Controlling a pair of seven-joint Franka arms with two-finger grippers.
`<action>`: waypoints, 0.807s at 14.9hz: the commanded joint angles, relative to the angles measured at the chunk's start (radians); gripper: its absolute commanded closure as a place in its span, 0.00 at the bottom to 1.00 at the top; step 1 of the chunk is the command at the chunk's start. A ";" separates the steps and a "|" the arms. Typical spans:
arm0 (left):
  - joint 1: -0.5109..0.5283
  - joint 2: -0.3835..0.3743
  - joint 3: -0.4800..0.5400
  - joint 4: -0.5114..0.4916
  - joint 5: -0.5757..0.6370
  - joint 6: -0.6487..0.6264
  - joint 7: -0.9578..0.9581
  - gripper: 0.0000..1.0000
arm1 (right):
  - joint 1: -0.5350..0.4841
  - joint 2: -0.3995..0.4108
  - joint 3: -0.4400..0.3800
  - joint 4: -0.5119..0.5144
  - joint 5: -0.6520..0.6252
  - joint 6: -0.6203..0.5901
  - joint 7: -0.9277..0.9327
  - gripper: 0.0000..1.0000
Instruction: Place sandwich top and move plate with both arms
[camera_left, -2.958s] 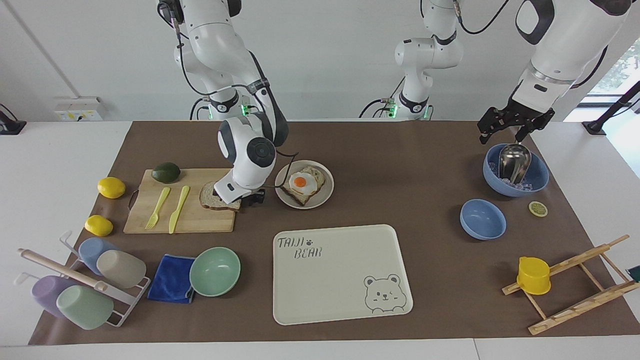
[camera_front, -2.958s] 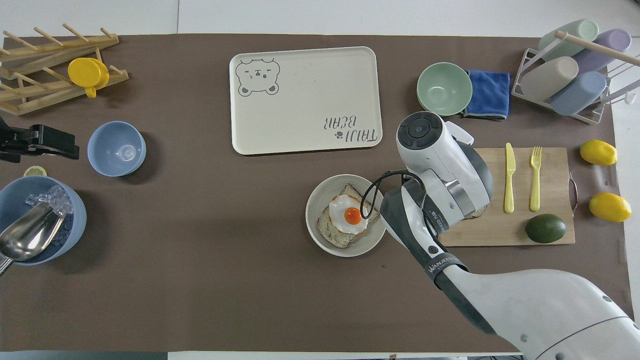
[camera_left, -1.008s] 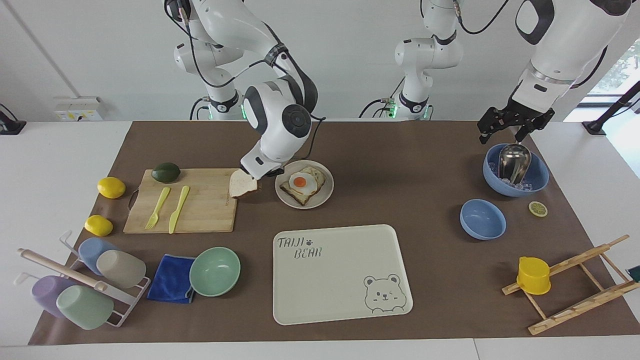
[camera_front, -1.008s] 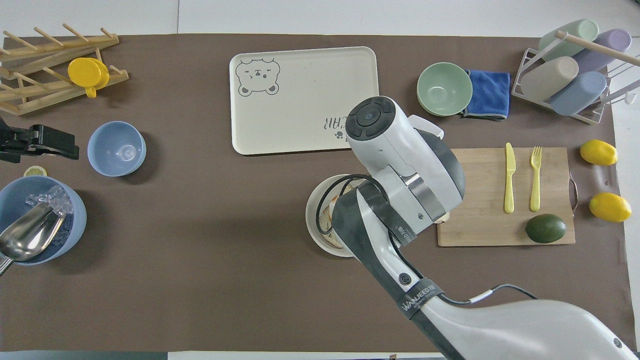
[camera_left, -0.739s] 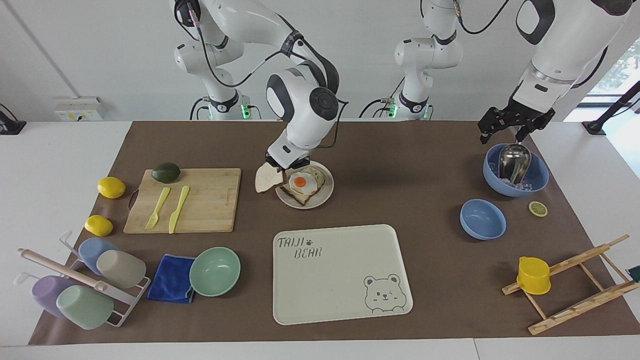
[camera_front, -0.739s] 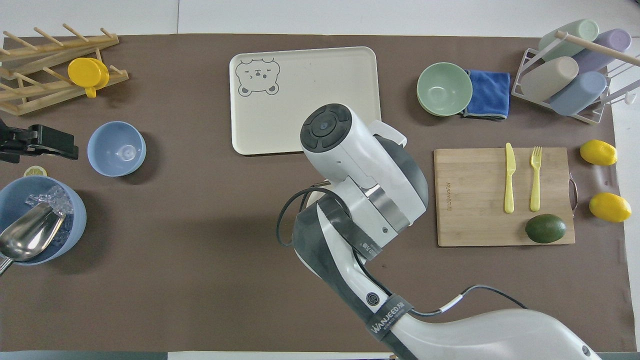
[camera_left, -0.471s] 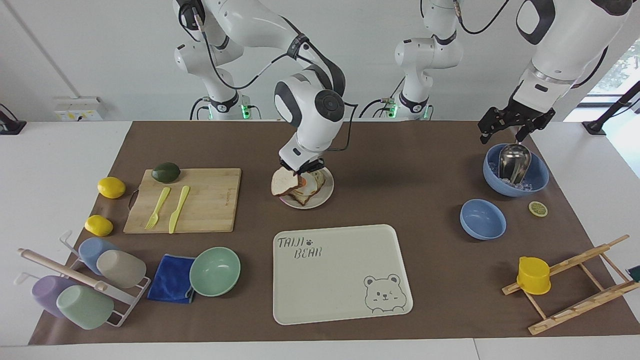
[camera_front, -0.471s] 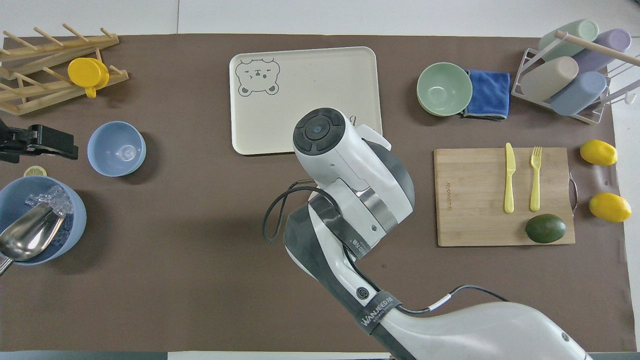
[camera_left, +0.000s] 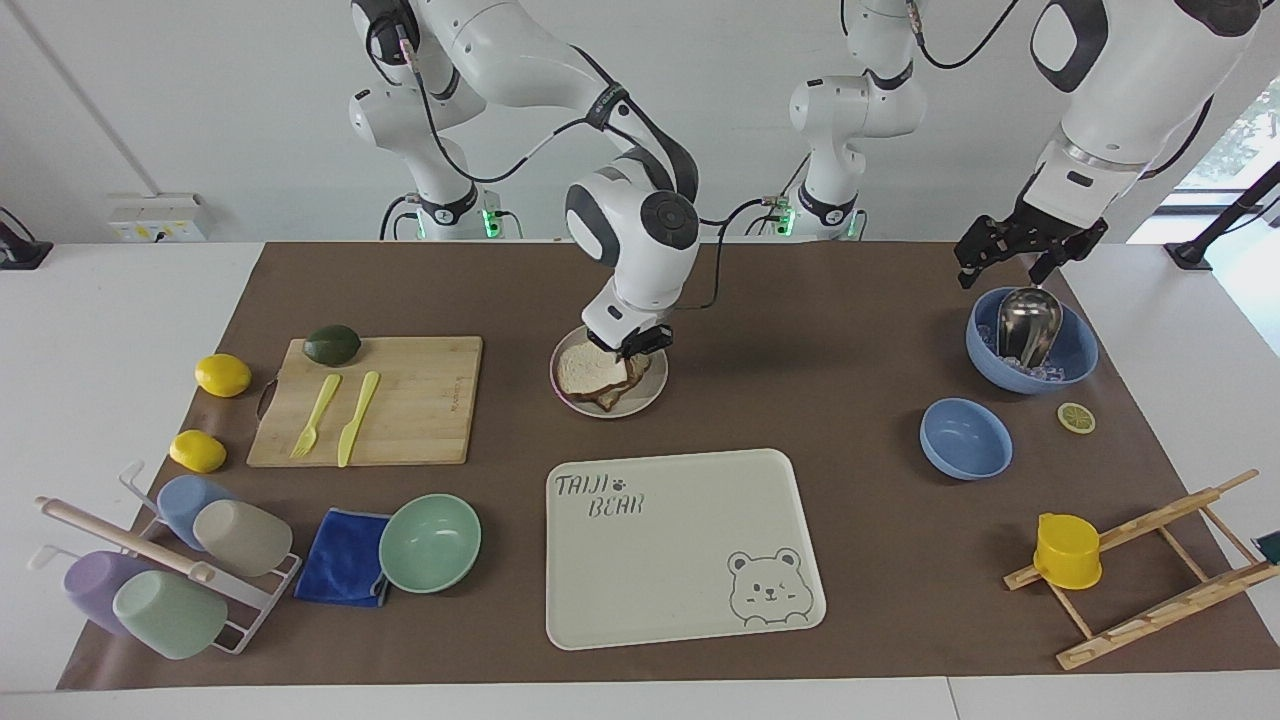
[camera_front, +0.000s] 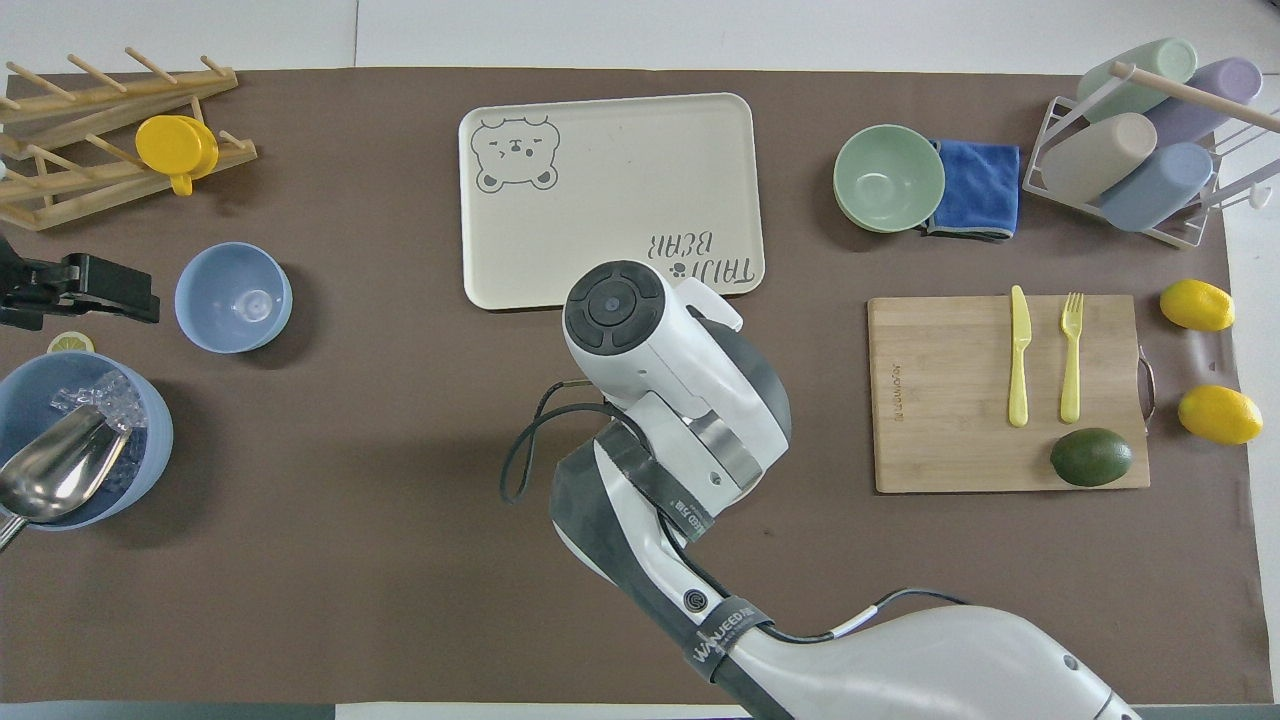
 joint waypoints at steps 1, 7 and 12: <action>0.013 -0.041 -0.008 -0.053 0.007 0.017 0.004 0.00 | -0.001 -0.035 0.022 -0.066 0.024 0.064 0.031 1.00; 0.013 -0.068 -0.005 -0.111 0.001 0.046 0.004 0.00 | -0.013 -0.047 0.026 -0.120 0.024 0.129 0.019 0.42; 0.011 -0.082 -0.004 -0.143 -0.001 0.071 0.005 0.00 | -0.044 -0.073 0.026 -0.065 0.025 0.112 0.024 0.00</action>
